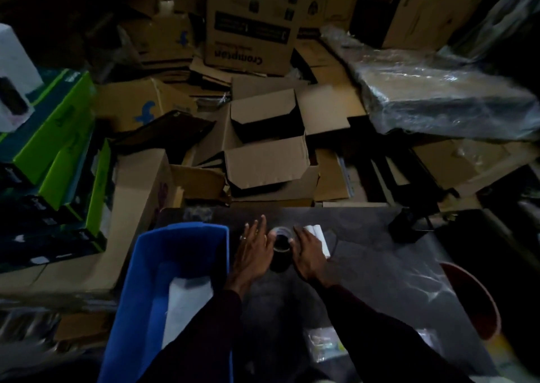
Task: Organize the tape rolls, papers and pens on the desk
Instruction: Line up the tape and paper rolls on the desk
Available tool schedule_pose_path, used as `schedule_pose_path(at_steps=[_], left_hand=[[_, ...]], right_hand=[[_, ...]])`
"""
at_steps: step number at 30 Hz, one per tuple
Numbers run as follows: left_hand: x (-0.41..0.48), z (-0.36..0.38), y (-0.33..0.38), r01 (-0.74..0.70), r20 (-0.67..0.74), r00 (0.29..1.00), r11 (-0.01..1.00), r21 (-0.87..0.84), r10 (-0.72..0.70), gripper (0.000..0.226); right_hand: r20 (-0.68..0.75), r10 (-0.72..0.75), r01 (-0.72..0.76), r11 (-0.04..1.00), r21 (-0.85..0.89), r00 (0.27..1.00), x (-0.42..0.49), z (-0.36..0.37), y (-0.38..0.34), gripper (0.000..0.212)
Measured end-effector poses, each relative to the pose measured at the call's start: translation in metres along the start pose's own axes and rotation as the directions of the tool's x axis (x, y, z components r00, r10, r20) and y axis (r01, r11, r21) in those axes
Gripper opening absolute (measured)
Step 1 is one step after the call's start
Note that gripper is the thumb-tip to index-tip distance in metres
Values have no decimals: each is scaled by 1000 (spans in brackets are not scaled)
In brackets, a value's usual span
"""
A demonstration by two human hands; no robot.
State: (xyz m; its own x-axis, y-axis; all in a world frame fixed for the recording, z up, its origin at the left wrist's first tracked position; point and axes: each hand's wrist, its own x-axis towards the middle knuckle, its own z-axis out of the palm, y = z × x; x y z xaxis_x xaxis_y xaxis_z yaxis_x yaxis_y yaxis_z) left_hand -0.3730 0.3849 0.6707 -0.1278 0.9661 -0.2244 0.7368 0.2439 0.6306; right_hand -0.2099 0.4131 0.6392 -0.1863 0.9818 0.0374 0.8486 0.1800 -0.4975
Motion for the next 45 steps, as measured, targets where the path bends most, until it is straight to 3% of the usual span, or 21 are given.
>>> schedule_pose_path(at_steps=[2,5,6,10,14,18,25,31,35,41,45], left_hand=[[10,17,-1,120,-8,993,993,-19,-120,59],[21,35,-12,214,-68,975,977,21,-212,56],[25,42,-17,228,-90,970,973,34,-225,55],[39,63,-34,264,-195,947,964,23,-255,55],[48,77,-39,243,-291,925,969,-43,-245,53],[61,84,-42,280,-318,886,937,-211,-337,49],[67,95,-50,227,-481,831,960,-163,-279,35],[66,98,-51,228,-481,831,960,-164,-279,43],[57,91,-38,171,-553,810,981,-95,-195,37],[42,67,-7,117,-551,819,986,-119,-163,36],[27,44,16,40,-565,824,998,-39,-55,37]], right_hand=[[95,28,-32,999,40,995,10,17,14,86],[103,-4,-5,996,90,995,20,38,26,96],[89,-24,14,994,111,996,22,43,28,93],[3,17,-17,968,251,1000,31,55,28,49],[-163,47,11,940,340,985,39,67,29,42],[24,174,-165,871,462,984,47,69,25,39],[5,254,-208,780,591,967,50,82,32,30],[-66,299,-201,772,603,952,47,75,27,24],[-104,356,-236,784,575,929,40,71,28,26],[-159,357,-181,751,635,921,34,40,27,22],[-207,349,-103,693,714,914,20,6,16,17]])
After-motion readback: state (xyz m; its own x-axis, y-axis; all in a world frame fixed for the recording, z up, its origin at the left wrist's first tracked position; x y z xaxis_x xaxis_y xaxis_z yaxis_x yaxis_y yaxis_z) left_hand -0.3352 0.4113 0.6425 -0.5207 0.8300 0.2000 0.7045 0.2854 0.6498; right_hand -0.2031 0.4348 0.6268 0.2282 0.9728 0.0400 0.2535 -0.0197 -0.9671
